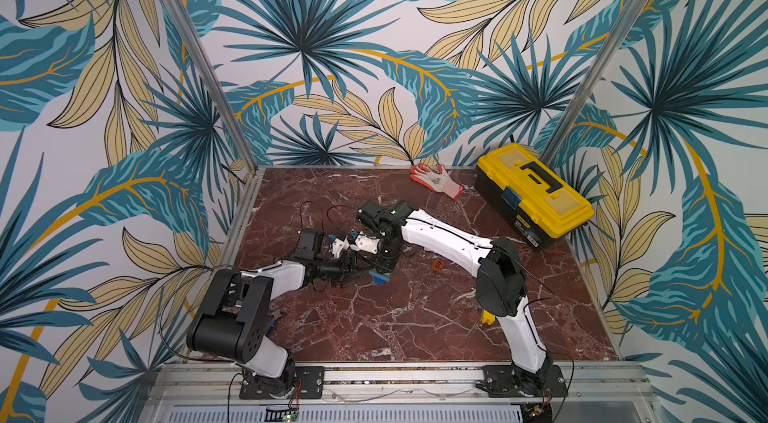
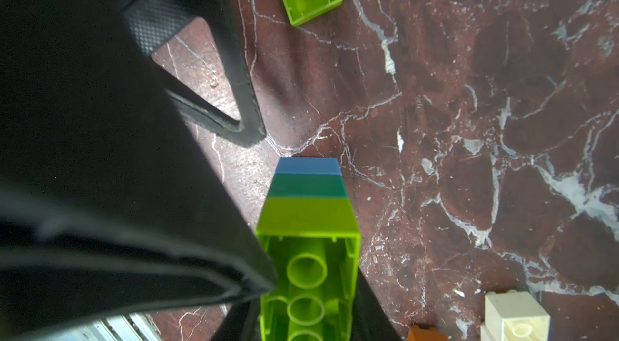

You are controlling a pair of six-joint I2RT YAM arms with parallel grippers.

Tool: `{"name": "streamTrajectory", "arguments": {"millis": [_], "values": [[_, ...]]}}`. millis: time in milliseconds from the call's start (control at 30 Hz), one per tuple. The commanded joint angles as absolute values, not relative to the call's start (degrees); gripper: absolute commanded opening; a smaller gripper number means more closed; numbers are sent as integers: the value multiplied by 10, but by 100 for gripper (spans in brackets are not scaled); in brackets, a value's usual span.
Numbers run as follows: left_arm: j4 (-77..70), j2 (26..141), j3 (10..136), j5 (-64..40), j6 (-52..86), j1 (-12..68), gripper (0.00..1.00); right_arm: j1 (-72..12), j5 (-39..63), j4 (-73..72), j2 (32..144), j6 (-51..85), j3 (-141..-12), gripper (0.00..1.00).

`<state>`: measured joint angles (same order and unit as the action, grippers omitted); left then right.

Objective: Assemble a carrot with lego
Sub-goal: Assemble the lego brick with the lego brick.

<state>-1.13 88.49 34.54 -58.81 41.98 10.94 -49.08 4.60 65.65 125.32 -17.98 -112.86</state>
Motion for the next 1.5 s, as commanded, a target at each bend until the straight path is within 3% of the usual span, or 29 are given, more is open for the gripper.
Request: {"name": "streamTrajectory", "arguments": {"millis": [0,200,400,667,1033,1133,1333,1467], "values": [[2,911,344,-515,428,119,68,-501,52,659,1324,-187,-1081,29],[43,875,354,-508,420,118,70,-501,64,638,1289,-183,-1066,30],[101,831,378,-495,401,112,99,-501,66,636,1290,-178,-1073,31],[105,774,374,-493,414,84,99,-501,66,627,1279,-172,-1070,32],[113,773,375,-500,409,69,99,-501,53,615,1254,-160,-1073,46],[116,770,374,-500,408,67,99,-501,55,611,1250,-156,-1078,53],[153,744,383,-493,388,53,99,-498,42,566,1203,-144,-1059,77],[223,734,411,-475,363,40,99,-487,28,529,1147,-127,-1024,86]]}}
